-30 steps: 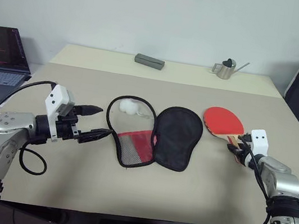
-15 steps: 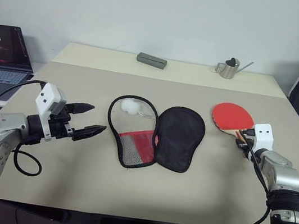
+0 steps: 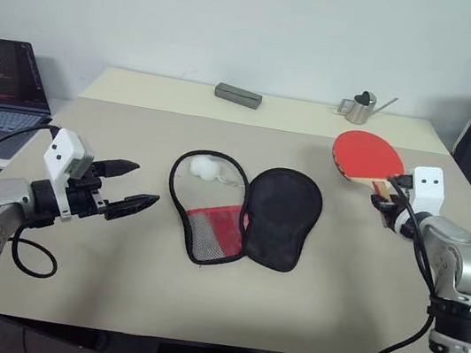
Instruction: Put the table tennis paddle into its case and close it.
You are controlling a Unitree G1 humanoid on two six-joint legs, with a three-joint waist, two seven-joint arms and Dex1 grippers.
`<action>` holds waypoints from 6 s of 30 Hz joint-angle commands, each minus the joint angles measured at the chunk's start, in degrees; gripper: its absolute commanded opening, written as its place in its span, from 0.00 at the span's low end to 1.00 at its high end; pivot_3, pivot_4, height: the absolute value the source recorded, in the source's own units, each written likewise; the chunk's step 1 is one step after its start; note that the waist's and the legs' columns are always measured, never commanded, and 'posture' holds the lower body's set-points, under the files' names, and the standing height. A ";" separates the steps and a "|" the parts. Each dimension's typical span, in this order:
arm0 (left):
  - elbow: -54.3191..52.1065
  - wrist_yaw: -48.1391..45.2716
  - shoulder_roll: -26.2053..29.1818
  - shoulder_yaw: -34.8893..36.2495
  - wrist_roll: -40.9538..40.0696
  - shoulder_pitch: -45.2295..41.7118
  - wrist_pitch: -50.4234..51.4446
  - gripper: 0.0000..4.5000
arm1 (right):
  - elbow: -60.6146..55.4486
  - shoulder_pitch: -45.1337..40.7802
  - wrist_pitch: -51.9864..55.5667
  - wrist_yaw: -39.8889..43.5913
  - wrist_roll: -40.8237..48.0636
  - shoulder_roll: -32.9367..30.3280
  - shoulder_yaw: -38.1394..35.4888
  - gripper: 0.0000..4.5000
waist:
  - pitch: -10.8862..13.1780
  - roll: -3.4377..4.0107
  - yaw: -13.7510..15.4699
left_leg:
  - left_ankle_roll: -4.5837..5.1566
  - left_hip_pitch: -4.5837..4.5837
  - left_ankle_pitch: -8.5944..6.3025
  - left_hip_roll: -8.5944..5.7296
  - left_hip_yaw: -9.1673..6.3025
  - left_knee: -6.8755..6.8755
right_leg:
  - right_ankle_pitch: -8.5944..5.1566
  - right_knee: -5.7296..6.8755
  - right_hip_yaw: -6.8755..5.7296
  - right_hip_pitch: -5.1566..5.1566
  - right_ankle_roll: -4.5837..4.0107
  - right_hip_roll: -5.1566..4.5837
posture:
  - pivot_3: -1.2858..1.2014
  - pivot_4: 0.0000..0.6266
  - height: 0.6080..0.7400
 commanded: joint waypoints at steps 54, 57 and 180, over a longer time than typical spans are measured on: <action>-1.99 -3.26 1.44 0.07 -0.25 -2.31 -3.33 1.00 | -14.60 3.49 14.14 -13.92 -5.86 23.54 13.15 0.25 | 0.02 0.04 -0.28 | -0.02 -0.18 0.01 -0.06 -0.01 0.00 | 0.19 0.04 0.02 -0.58 0.26 0.09 | 0.52 0.24 1.00; -1.83 -3.12 1.45 0.05 -0.25 -2.59 -3.27 1.00 | -15.57 3.41 14.29 -14.59 -6.44 23.50 12.02 0.25 | 0.02 0.04 -0.28 | -0.02 -0.18 0.01 -0.06 -0.01 0.00 | 0.19 0.04 0.02 -0.57 0.26 0.09 | 0.52 0.24 1.00; -7.81 -8.51 4.88 0.40 -1.57 3.77 -2.33 1.00 | -1.28 6.98 -10.50 25.11 9.04 -4.08 12.28 0.92 | -0.07 -0.14 0.11 | -0.01 -0.09 0.00 0.00 0.03 0.03 | 0.14 0.00 0.02 -0.21 0.17 0.03 | 0.52 0.24 1.00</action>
